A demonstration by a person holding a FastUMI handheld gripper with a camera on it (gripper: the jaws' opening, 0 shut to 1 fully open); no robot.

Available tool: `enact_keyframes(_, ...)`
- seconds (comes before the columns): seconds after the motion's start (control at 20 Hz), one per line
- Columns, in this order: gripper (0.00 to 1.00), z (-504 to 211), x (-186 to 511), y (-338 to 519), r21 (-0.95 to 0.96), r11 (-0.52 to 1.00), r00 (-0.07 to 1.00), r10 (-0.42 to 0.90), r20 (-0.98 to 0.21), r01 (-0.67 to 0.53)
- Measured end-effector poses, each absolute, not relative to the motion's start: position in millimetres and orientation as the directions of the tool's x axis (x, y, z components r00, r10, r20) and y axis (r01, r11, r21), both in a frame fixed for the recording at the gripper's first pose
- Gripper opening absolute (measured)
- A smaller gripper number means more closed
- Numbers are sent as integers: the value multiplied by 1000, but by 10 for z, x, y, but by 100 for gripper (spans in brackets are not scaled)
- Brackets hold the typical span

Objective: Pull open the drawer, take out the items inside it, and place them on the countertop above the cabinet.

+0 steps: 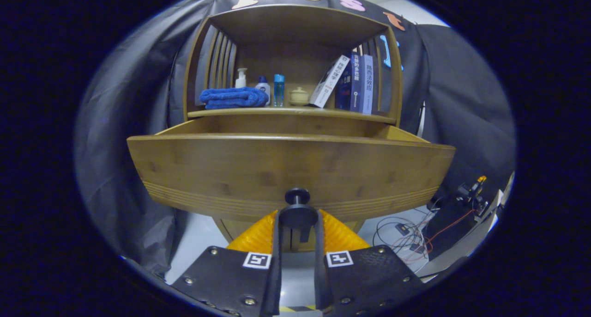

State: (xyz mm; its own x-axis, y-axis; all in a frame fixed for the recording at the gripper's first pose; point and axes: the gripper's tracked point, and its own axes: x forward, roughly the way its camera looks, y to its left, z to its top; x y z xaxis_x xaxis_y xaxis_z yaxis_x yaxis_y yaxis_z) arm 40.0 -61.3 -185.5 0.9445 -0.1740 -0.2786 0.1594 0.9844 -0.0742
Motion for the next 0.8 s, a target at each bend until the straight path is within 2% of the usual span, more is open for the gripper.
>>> enact_keyframes(0.1, 31, -1846, 355, -591, -109, 981, 930, -186, -318, 159)
enact_keyframes(0.15, 37, -1843, 313, -546, -130, 982, 927, -176, -332, 140)
enact_keyframes(0.3, 70, -1797, 180, -475, -110, 987, 919, -149, -365, 117)
enact_keyframes(0.45, 73, -1523, 77, -538, -79, 983, 918, -186, -350, 169)
enact_keyframes(0.65, 75, -1098, 148, -495, -93, 981, 936, -190, -296, 170)
enact_keyframes(0.8, 92, -898, 358, -395, -73, 985, 943, -168, -288, 154)
